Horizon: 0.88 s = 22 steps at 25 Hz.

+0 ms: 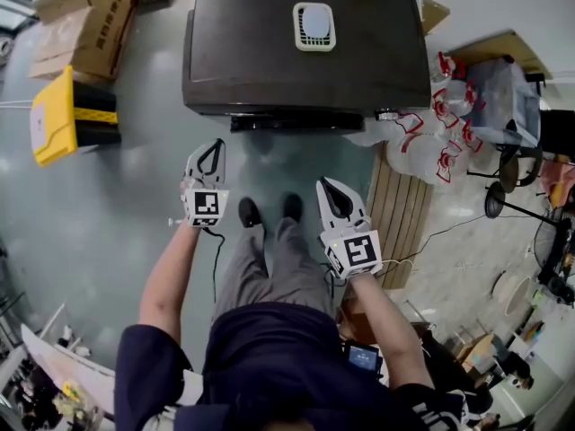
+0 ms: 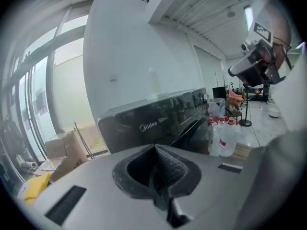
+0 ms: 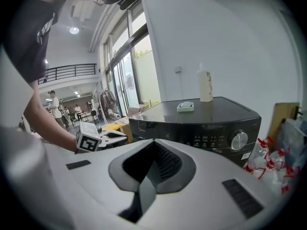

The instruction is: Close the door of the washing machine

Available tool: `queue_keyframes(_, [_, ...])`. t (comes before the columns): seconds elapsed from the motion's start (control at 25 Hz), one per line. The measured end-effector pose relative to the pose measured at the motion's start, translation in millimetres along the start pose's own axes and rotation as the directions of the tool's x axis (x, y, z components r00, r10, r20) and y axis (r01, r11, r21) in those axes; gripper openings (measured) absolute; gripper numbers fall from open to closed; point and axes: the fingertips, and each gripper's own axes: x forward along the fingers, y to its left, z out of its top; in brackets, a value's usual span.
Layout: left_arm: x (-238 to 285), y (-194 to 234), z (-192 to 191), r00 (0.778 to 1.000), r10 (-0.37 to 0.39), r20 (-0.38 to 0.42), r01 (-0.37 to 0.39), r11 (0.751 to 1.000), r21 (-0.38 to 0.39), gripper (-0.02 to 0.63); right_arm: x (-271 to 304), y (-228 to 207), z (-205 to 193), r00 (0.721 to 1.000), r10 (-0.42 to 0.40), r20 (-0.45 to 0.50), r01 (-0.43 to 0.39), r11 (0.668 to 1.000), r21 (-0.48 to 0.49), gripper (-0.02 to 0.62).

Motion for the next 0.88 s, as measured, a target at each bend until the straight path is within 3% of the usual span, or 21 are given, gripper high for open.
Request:
queue_keyframes(0.48, [-63, 23, 97, 0.981, 0.089, 0.174, -0.076, 0.994, -0.084, 0.025, -30, -7, 65, 0.995, -0.024, 0.095, 0.027, 0.999, -0.035, 0.02])
queue_keyframes(0.88, [-99, 37, 160, 0.96, 0.125, 0.249, -0.095, 0.987, -0.13, 0.025, -50, -16, 124, 0.971, -0.067, 0.229, 0.092, 0.99, -0.103, 0.02])
